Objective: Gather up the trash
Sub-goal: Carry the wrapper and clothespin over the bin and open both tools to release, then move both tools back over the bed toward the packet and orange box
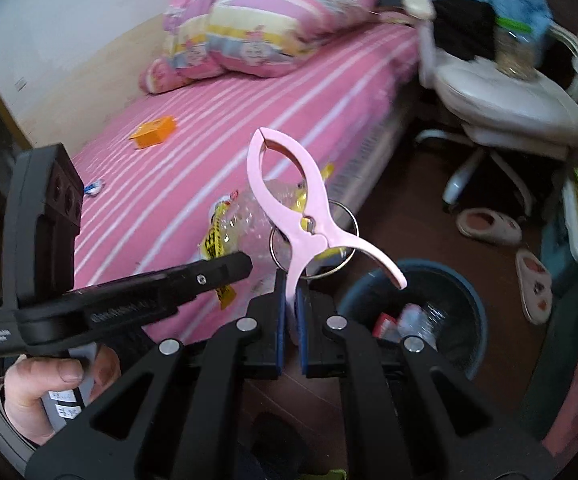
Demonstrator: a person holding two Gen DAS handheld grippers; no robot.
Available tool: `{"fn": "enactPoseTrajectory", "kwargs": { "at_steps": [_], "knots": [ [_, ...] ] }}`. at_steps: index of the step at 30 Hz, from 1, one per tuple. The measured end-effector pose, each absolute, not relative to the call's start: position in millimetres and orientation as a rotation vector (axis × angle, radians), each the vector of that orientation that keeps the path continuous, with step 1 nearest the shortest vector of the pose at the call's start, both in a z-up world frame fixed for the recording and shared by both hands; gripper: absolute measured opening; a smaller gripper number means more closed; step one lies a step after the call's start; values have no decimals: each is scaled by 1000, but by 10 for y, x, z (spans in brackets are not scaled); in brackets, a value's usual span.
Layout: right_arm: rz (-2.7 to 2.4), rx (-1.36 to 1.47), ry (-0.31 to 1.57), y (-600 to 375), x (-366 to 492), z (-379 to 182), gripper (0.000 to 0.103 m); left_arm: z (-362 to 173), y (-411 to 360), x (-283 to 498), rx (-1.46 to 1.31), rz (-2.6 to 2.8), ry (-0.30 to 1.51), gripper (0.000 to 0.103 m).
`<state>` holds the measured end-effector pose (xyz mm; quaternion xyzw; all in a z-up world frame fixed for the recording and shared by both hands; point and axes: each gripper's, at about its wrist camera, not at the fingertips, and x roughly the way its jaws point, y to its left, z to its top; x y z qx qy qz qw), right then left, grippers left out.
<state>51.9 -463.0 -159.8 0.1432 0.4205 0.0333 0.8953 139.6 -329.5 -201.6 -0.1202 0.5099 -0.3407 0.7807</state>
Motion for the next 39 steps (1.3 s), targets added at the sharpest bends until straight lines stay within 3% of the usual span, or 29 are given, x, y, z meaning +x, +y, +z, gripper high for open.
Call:
{"fn": "enactPoseTrajectory", "kwargs": {
  "at_steps": [9, 20, 23, 24, 25, 26, 28, 39],
  "knots": [
    [-39, 377, 950, -5217, 310, -2068, 6, -2589, -4138, 1374, -27, -805, 1230, 23],
    [-95, 439, 1057, -5517, 436, -2621, 6, -3155, -4551, 1566, 101, -823, 1350, 24],
    [-93, 413, 1088, -5536, 526, -2722, 8, -3233, -4589, 1590, 116, -826, 1362, 34],
    [-92, 400, 1107, -5540, 565, -2769, 26, -3254, -4572, 1600, 127, -807, 1364, 52],
    [-120, 377, 1112, -5551, 582, -2790, 54, -3264, -4566, 1613, 134, -788, 1358, 61],
    [-145, 363, 1102, -5556, 573, -2784, 60, -3262, -4541, 1635, 135, -767, 1349, 62],
    [-159, 364, 1081, -5587, 557, -2757, 62, -3265, -4497, 1676, 109, -754, 1357, 70],
    [-148, 402, 1039, -5543, 514, -2554, 68, -3013, -4425, 1634, 118, -723, 1268, 73]
  ]
}}
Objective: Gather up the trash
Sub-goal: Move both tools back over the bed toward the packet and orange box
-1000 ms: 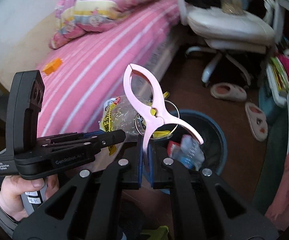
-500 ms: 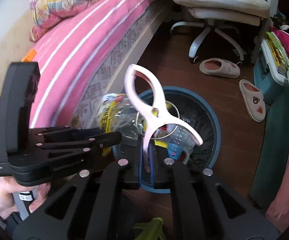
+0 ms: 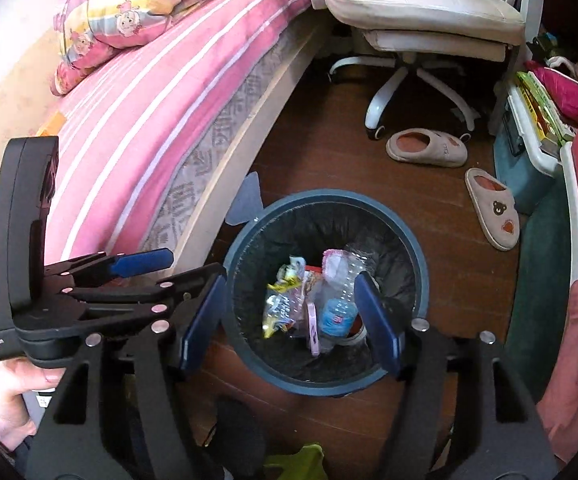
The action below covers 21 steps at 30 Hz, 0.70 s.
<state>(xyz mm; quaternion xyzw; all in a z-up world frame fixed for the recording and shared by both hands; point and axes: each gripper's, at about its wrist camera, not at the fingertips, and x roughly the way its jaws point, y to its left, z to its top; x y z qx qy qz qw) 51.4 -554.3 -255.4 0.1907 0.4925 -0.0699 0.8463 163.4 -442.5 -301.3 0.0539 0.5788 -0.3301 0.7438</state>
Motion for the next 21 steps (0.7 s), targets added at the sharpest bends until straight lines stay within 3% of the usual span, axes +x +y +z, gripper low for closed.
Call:
{"fn": "enactPoseTrajectory", "kwargs": {
  "at_steps": [10, 16, 21],
  "knots": [
    [-54, 389, 894, -5122, 532, -1812, 80, -2367, -3691, 1676, -146, -617, 1127, 81],
    [76, 341, 793, -4539, 773, -1252, 87, -1773, -2756, 1735, -319, -528, 967, 88],
    [217, 274, 772, -3775, 1124, -1036, 89, -1597, -1832, 1852, -424, -414, 923, 88]
  ]
}}
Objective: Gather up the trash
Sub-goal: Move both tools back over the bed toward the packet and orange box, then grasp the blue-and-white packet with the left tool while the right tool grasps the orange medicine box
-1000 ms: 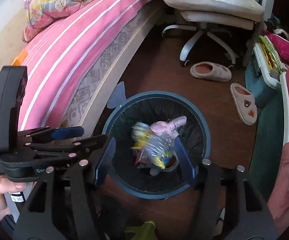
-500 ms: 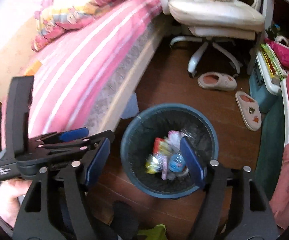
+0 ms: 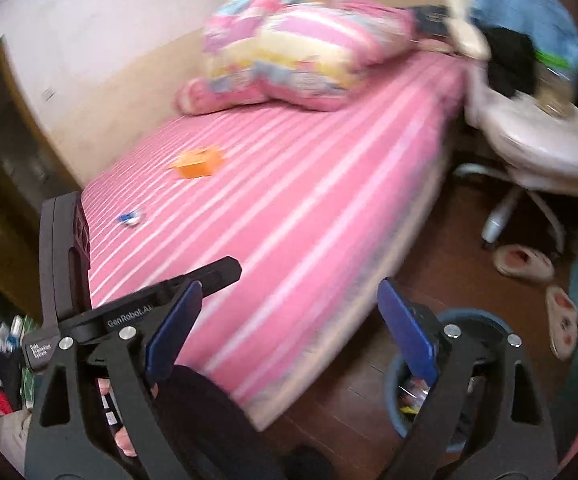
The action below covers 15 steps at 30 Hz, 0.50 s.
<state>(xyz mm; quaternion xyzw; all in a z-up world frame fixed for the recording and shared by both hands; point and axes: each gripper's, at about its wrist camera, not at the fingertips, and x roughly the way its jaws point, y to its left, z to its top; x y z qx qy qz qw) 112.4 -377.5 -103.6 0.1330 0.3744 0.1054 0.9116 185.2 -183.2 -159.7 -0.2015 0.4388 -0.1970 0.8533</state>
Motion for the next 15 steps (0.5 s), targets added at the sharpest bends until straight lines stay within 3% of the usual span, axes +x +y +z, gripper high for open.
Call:
{"fn": "enactPoseTrajectory", "kwargs": {
  "at_steps": [15],
  "knots": [
    [520, -69, 773, -1456, 2459, -1153, 91, -1969, 899, 2613, -604, -2, 862, 88]
  ]
}}
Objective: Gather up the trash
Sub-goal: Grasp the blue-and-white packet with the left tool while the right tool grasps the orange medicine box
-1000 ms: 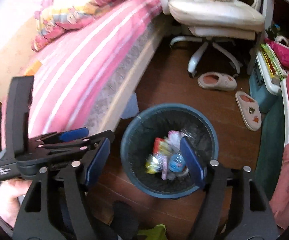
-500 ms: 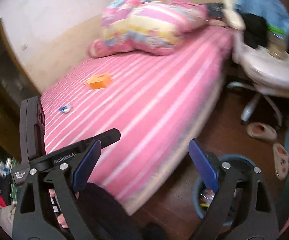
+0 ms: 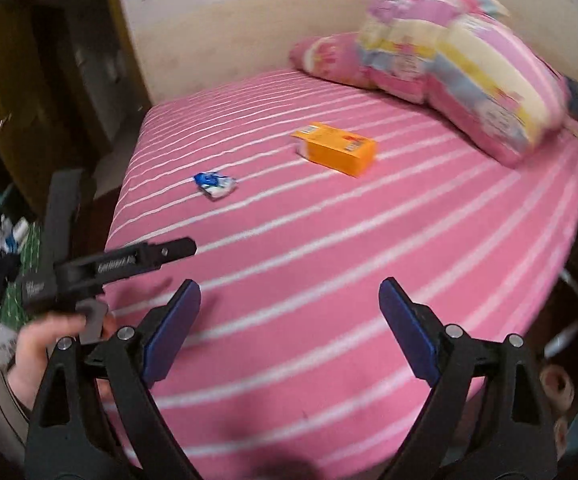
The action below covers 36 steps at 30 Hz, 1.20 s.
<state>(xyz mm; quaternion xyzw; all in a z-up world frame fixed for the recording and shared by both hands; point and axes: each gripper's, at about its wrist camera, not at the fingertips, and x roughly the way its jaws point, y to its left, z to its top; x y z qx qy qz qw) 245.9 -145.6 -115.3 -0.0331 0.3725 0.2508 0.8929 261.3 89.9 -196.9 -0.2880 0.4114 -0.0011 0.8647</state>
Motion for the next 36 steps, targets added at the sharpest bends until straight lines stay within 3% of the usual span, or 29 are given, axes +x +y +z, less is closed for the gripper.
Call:
{"fn": "enactPoseTrajectory", "kwargs": {
  "at_steps": [9, 16, 22, 29, 33, 36],
  "knots": [
    [593, -235, 758, -830, 3248, -1344, 92, -2120, 1675, 3417, -630, 78, 868, 86],
    [597, -258, 781, -626, 3871, -1539, 92, -2269, 1778, 3885, -599, 53, 911, 70],
    [589, -224, 814, -578, 4302, -1647, 92, -2335, 1777, 4193, -578, 16, 908, 69],
    [589, -315, 840, -446, 4771, -1717, 96, -2403, 1463, 4566, -617, -88, 935, 46],
    [571, -413, 847, -404, 5128, -1808, 96, -2501, 1269, 4770, -669, -181, 962, 17],
    [566, -474, 855, -399, 5438, -1875, 97, -2546, 1196, 4852, -681, -216, 968, 15]
  ]
}}
